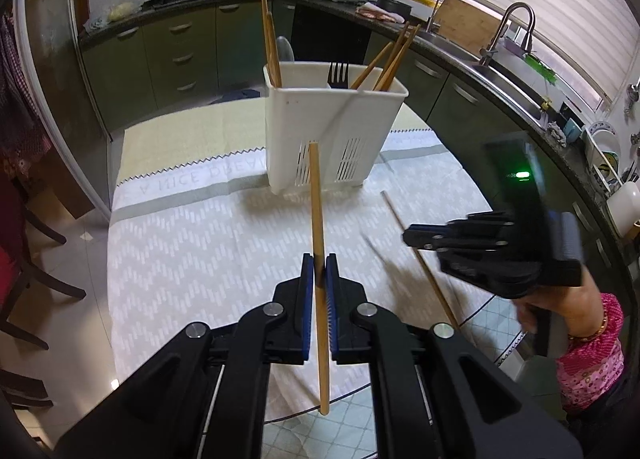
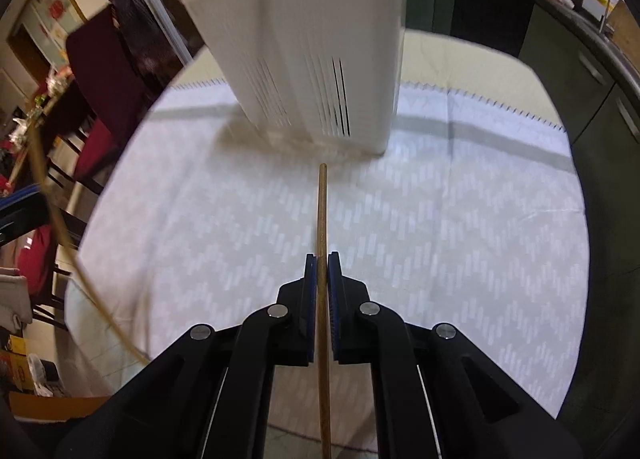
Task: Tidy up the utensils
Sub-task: 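Carry both held chopsticks upright above the white caddy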
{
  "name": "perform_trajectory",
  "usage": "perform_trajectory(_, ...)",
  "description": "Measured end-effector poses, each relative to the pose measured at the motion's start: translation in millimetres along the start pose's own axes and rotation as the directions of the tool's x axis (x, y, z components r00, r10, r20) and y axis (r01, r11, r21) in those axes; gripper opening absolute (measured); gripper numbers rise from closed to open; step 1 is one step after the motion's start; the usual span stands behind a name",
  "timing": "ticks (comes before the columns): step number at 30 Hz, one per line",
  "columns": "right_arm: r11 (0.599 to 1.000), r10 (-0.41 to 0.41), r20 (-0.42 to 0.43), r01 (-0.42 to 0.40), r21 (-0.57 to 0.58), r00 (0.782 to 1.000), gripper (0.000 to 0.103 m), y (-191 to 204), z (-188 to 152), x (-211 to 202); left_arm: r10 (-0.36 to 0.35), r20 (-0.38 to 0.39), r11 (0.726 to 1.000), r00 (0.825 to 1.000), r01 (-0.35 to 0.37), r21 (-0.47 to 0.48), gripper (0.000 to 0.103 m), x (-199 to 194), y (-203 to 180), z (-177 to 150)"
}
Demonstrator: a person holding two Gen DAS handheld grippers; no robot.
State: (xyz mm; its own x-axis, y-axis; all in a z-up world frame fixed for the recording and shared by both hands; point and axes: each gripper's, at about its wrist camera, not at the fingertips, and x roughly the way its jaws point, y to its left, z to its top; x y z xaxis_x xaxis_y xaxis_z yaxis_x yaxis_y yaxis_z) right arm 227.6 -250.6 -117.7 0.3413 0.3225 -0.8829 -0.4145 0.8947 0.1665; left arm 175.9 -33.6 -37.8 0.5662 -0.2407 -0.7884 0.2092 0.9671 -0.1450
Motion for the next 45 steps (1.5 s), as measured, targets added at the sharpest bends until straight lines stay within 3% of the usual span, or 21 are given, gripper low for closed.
perform_trajectory(7,0.999,0.036,0.117,-0.035,-0.014,0.993,0.006,-4,-20,-51,0.002,0.03,1.0,1.0,-0.002,0.013,0.006,-15,0,-5)
perform_trajectory(19,0.996,0.085,0.214,-0.081,-0.031,0.973,0.006,-5,-42,-105,0.002,0.066,0.999,0.998,-0.004,0.037,0.006,-31,-7,-5)
perform_trajectory(36,0.992,0.123,0.317,-0.112,-0.054,0.941,0.006,-1,-30,-148,0.0,0.1,0.998,0.995,-0.007,0.068,0.006,-40,-17,5)
perform_trajectory(45,0.992,0.12,0.37,-0.097,-0.079,0.921,0.006,1,-14,-181,-0.028,0.183,0.996,0.983,0.011,0.092,0.006,-74,-28,37)
